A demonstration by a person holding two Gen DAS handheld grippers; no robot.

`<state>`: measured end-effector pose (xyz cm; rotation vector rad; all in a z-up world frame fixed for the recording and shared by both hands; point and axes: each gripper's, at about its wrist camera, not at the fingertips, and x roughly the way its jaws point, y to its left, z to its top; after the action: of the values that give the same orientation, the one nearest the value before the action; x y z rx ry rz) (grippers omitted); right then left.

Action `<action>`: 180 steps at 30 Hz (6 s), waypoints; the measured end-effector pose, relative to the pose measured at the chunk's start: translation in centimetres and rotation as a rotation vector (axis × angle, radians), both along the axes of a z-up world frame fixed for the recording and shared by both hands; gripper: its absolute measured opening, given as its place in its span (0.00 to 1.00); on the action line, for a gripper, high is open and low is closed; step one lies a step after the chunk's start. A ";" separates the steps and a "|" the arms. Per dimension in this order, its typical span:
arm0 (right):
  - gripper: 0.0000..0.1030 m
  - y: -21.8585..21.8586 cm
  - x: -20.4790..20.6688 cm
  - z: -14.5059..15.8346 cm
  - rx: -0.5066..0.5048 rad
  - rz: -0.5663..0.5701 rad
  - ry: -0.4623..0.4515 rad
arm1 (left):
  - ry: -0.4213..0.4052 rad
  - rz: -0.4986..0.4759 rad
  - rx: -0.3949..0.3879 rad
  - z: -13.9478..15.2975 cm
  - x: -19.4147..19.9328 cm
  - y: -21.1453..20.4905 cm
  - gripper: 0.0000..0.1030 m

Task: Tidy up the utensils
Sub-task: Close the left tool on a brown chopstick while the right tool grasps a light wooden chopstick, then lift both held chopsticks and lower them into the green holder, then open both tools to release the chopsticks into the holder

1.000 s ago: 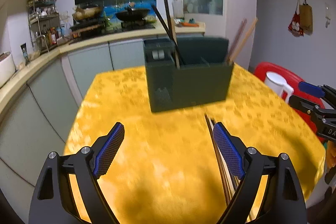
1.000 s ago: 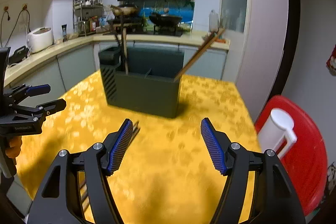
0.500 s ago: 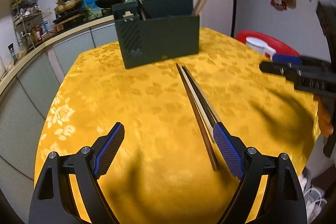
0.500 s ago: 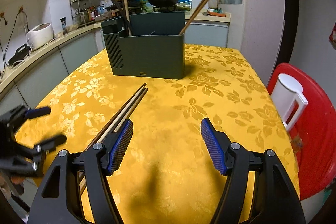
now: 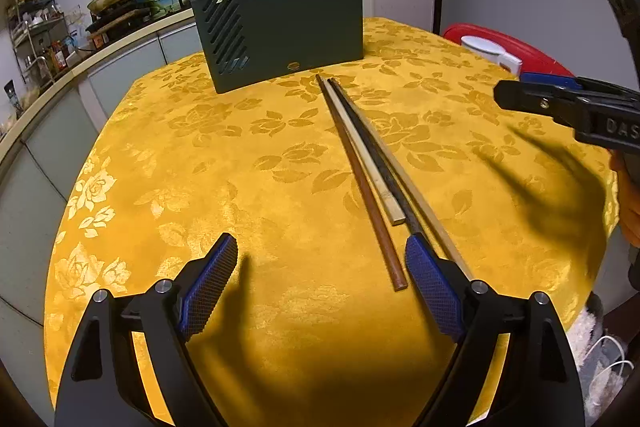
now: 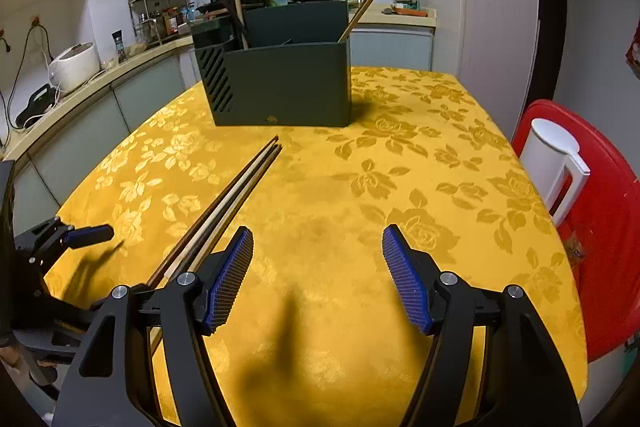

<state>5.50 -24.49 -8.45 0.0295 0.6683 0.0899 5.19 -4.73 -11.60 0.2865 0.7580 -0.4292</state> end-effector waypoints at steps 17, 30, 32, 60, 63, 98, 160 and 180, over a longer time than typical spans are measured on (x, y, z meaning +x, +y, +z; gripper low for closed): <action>0.63 5.6 -4.3 -2.3 -0.021 0.238 0.035 | 0.024 0.084 -0.060 -0.4 1.1 3.0 0.75; 0.63 8.2 -5.4 -4.1 -0.155 0.295 0.035 | 0.021 0.080 -0.069 -0.4 1.0 3.1 0.71; 0.63 7.4 -5.1 -4.1 -0.176 0.252 0.035 | 0.019 0.081 -0.069 -0.4 0.9 3.1 0.71; 0.21 4.0 -3.3 -4.5 -0.061 0.117 0.017 | -0.010 0.001 -0.134 -0.4 -0.3 1.8 0.27; 0.18 3.7 -3.2 -4.5 -0.040 0.116 0.019 | -0.005 0.000 -0.153 -0.4 -0.2 1.8 0.20; 0.06 -0.4 -4.3 7.1 0.051 0.064 -0.224 | -0.255 0.086 -0.242 11.4 -0.2 5.2 0.06; 0.06 -2.5 16.3 25.9 0.056 0.001 -0.323 | -0.351 0.069 -0.321 28.9 19.4 -5.5 0.06; 0.08 -0.3 22.0 20.6 0.064 0.011 -0.119 | -0.216 0.128 -0.292 23.0 23.1 -4.1 0.26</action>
<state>27.45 -24.81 12.13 0.0817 0.5466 0.1225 28.29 -8.83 11.42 0.0092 0.4912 -0.3754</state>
